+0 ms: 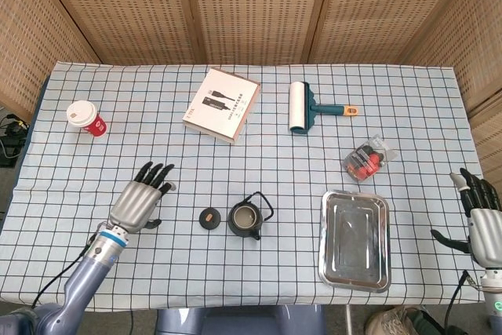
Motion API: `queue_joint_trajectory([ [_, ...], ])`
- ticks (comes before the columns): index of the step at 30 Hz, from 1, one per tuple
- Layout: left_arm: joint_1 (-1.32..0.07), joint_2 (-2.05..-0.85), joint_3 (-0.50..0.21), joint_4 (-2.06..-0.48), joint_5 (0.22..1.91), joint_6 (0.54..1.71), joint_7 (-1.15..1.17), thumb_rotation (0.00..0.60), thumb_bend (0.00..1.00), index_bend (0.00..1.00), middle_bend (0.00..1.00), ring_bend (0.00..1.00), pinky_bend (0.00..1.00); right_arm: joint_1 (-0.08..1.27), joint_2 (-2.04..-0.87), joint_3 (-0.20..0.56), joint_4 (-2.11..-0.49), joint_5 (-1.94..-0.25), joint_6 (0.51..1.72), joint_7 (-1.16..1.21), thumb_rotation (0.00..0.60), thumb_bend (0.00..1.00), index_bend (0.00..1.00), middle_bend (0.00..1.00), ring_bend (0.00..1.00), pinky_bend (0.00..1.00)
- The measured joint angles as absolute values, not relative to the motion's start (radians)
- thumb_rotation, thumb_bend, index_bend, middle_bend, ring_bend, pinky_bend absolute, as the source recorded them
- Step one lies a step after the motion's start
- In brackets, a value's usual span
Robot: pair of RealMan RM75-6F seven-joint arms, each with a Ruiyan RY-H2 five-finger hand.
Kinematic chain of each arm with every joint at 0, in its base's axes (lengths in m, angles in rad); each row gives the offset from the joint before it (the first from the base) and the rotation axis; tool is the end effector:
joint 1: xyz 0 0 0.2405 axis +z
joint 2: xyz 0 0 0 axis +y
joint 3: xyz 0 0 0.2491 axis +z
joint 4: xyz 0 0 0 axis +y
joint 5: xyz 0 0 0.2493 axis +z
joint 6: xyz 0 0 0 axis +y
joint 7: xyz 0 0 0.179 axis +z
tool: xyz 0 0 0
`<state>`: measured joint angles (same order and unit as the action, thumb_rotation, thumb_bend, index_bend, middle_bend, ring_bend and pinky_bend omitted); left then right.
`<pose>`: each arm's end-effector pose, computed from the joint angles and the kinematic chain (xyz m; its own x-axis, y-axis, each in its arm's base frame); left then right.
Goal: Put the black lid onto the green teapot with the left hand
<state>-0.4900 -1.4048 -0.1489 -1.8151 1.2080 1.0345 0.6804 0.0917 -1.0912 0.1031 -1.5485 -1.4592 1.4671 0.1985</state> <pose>-0.1467 0.2973 -0.0375 0.5828 0.2284 0.7799 0.7879 -0.3938 -0.4735 -0.3380 -0.2354 0.1476 0.2855 0.0487 0.9571 -0.9583 0.0232 0.2847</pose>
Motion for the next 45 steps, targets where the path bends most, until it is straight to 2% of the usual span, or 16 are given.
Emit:
queue_joint_trajectory([
  [8,-0.586,-1.546,-0.156,-1.763,1.066,0.991,0.815,0.6,0.05,0.31,0.0,0.0,0.0,0.094,-1.087,0.114,-1.527,-1.435,1.45,0.238,0.6,0.06,0.0,0.0,0.0,0.0],
  [20,-0.675,-1.676,-0.143,-1.684,0.954,0.968,0.888,0.6,0.05,0.29,0.0,0.0,0.0,0.097,-1.086,0.118,-1.513,-1.424,1.434,0.266,0.6,0.06,0.0,0.0,0.0,0.0],
  [22,-0.687,-1.692,-0.138,-1.674,0.941,0.967,0.896,0.6,0.08,0.29,0.0,0.0,0.0,0.098,-1.086,0.12,-1.511,-1.422,1.432,0.27,0.6,0.06,0.0,0.0,0.0,0.0],
  [24,-0.696,-1.705,-0.136,-1.665,0.929,0.968,0.9,0.6,0.13,0.29,0.0,0.0,0.0,0.098,-1.085,0.121,-1.51,-1.42,1.431,0.274,0.6,0.06,0.0,0.0,0.0,0.0],
  [29,-0.717,-1.731,-0.132,-1.642,0.907,0.972,0.898,0.6,0.14,0.3,0.0,0.0,0.0,0.097,-1.083,0.123,-1.506,-1.417,1.43,0.286,0.6,0.06,0.0,0.0,0.0,0.0],
  [35,-0.732,-1.746,-0.128,-1.627,0.892,0.986,0.895,0.6,0.15,0.35,0.0,0.0,0.0,0.096,-1.079,0.125,-1.504,-1.417,1.43,0.298,0.6,0.06,0.0,0.0,0.0,0.0],
  [40,-0.742,-1.75,-0.122,-1.621,0.888,0.999,0.891,0.6,0.2,0.35,0.0,0.0,0.0,0.095,-1.077,0.126,-1.504,-1.418,1.431,0.303,0.6,0.06,0.0,0.0,0.0,0.0],
  [45,-0.749,-1.751,-0.115,-1.614,0.881,1.005,0.888,0.6,0.2,0.35,0.0,0.0,0.0,0.094,-1.076,0.127,-1.504,-1.418,1.433,0.306,0.6,0.06,0.0,0.0,0.0,0.0],
])
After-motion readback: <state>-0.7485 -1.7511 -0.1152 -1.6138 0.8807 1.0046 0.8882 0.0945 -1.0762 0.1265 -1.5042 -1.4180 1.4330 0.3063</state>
